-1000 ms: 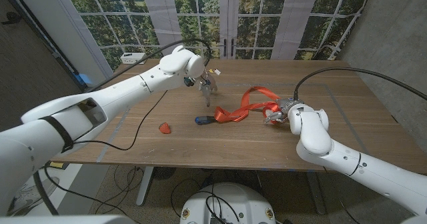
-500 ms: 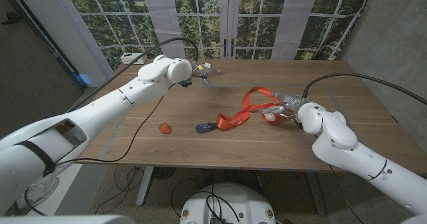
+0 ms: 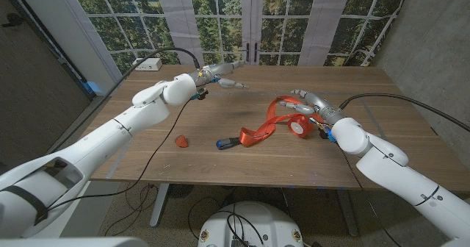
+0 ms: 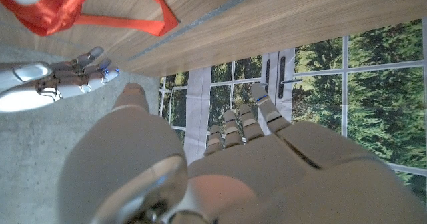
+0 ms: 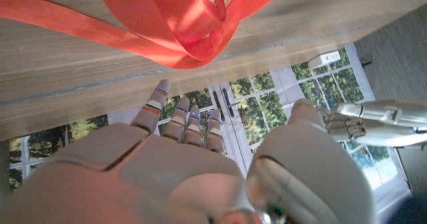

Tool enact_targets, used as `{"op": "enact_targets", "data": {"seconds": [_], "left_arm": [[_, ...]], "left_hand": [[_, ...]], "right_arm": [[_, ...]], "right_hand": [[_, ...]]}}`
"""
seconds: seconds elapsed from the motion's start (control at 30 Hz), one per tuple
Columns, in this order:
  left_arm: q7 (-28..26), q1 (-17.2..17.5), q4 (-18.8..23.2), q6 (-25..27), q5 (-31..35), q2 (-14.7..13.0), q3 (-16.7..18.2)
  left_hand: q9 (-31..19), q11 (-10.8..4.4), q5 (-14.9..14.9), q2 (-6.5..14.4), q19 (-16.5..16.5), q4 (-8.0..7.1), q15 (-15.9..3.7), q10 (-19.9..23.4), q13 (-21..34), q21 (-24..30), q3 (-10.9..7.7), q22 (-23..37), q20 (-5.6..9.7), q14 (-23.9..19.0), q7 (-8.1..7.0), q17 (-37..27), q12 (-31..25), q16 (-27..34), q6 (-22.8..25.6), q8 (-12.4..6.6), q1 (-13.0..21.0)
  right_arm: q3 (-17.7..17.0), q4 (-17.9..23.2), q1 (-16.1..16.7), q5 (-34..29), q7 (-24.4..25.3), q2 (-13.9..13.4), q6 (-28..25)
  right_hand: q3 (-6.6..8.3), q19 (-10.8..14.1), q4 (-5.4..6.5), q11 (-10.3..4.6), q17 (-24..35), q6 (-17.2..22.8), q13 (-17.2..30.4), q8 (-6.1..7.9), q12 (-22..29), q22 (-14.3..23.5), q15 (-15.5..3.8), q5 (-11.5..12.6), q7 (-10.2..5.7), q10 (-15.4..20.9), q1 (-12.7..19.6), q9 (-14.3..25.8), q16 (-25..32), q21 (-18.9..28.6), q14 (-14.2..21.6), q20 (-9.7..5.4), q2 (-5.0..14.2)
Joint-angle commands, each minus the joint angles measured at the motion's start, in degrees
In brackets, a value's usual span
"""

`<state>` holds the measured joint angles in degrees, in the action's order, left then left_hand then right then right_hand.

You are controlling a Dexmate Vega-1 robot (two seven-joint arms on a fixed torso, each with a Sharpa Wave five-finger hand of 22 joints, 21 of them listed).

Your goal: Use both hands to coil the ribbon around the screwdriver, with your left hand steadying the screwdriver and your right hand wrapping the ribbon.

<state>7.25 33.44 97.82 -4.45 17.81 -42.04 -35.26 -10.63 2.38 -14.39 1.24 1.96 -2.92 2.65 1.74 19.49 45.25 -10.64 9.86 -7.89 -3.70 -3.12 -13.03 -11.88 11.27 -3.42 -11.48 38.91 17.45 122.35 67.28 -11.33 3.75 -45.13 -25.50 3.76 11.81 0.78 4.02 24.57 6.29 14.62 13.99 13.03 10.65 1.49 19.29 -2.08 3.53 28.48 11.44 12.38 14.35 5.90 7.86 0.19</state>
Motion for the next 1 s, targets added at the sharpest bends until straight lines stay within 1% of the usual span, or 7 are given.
{"op": "enact_targets", "data": {"seconds": [0.03, 0.23, 0.37, 0.6, 0.63, 0.77, 1.0], "left_arm": [[-7.92, 8.01, -8.52, -14.96, -20.93, 3.98, 8.06], [-8.46, 9.52, -13.27, -21.49, -28.65, 7.51, 9.55], [-6.40, 9.81, -14.90, -23.37, -32.28, 8.02, 9.81], [-3.44, 10.80, -18.80, -29.41, -38.39, 10.27, 10.44], [-2.74, 11.08, -19.55, -30.09, -40.45, 11.07, 10.70], [0.71, 11.01, -21.56, -30.99, -43.44, 11.00, 10.79], [2.80, 11.86, -25.72, -33.55, -48.04, 12.97, 12.14]], "left_hand": [[0.10, 0.30, 0.82, 0.34, 1.30, -0.92, 0.49, 0.20, -0.55, -1.04, 0.29, 0.19, -0.49, 0.55, -1.73, 0.31, 0.08, 0.08, 0.56, 0.05, -1.64], [0.25, -0.64, 1.83, 0.72, 3.65, -1.65, 0.29, -1.63, -1.85, -3.05, 0.97, 0.13, 0.68, 3.39, -3.93, 1.13, 0.73, -0.70, 0.47, 0.52, -3.50], [0.38, -1.68, 2.28, 0.99, 4.12, -1.86, -1.24, -2.44, -2.86, -4.02, 1.25, 0.07, 2.14, 4.90, -5.30, 1.74, 0.93, -0.99, -0.47, 1.03, -4.33], [0.66, -3.50, 2.73, 0.21, 8.85, -3.35, -2.18, -6.98, -6.30, -8.49, 3.73, -0.02, 5.12, 11.21, -3.66, 2.63, 1.52, -1.39, -3.05, 1.46, -9.11], [0.67, -3.77, 2.63, 0.61, 9.32, -3.70, -2.26, -7.19, -6.58, -8.89, 3.84, -0.01, 5.19, 11.55, -3.33, 2.61, 1.46, -1.29, -3.14, 1.42, -9.71], [0.75, -3.83, 1.42, 7.42, 10.04, -6.62, -2.84, -7.85, -8.32, -10.61, 2.95, 0.13, 5.04, 12.48, -2.54, 2.55, 1.04, -0.67, -1.53, 0.85, -14.03], [0.74, -3.16, 0.30, 10.74, 10.43, -7.81, -2.91, -7.75, -8.87, -11.44, 1.46, 0.26, 5.43, 12.53, -0.99, 2.57, 0.82, -0.45, -1.32, 1.02, -16.53]], "right_arm": [[-2.62, -6.85, 0.07, 16.03, 8.59, 1.70, 17.99], [-2.21, -9.15, -0.64, 19.36, 10.23, 3.03, 22.48], [-2.41, -11.74, -0.93, 23.39, 9.98, 4.69, 27.32], [-2.29, -14.59, -1.26, 25.52, 12.51, 7.47, 33.69], [-2.29, -15.05, -1.33, 25.82, 13.20, 8.22, 34.52], [-2.10, -17.14, -2.44, 27.86, 13.30, 10.02, 37.38], [-1.94, -16.83, -3.13, 26.68, 17.01, 11.33, 36.97]], "right_hand": [[1.17, 0.67, -0.28, -0.85, -0.76, -0.02, -0.31, -0.55, -0.81, 0.11, -0.38, -0.52, -0.93, -1.75, 0.68, -0.01, -0.83, -0.02, -1.53, -1.14, 1.63], [1.43, 0.42, -0.26, -1.78, -1.84, -0.33, -0.75, -1.11, -1.42, 0.01, -1.18, -1.41, -1.56, -3.02, 0.66, -0.07, -1.40, -0.41, -2.66, -2.17, 2.55], [3.24, 0.77, 0.79, -2.64, -3.22, 0.97, -1.46, -1.22, -1.16, -0.09, -2.43, -2.35, -2.00, -1.93, 0.34, -0.17, -1.28, -0.67, -2.57, -3.94, 7.45], [3.34, 1.33, 2.12, -2.55, -4.40, 2.09, -1.99, -1.32, -0.89, -0.15, -2.88, -3.27, -1.04, -0.56, -1.41, -0.27, -1.23, -0.75, -2.36, -4.96, 8.75], [3.20, 1.32, 2.25, -2.51, -4.49, 2.16, -2.03, -1.33, -0.88, -0.15, -2.81, -3.35, -0.90, -0.47, -1.68, -0.28, -1.23, -0.78, -2.35, -4.98, 8.63], [2.27, 1.89, 3.42, -2.12, -5.19, 2.73, -2.33, -1.45, -0.63, -0.18, -2.71, -3.88, -0.16, 0.74, -3.83, -0.33, -1.09, -0.76, -1.94, -5.35, 8.12], [1.95, 2.49, 4.57, -2.03, -5.94, 3.96, -2.61, -1.34, -0.38, -0.21, -2.78, -4.07, 0.43, 2.07, -5.52, -0.40, -0.79, -0.75, -0.89, -5.98, 8.59]]}}
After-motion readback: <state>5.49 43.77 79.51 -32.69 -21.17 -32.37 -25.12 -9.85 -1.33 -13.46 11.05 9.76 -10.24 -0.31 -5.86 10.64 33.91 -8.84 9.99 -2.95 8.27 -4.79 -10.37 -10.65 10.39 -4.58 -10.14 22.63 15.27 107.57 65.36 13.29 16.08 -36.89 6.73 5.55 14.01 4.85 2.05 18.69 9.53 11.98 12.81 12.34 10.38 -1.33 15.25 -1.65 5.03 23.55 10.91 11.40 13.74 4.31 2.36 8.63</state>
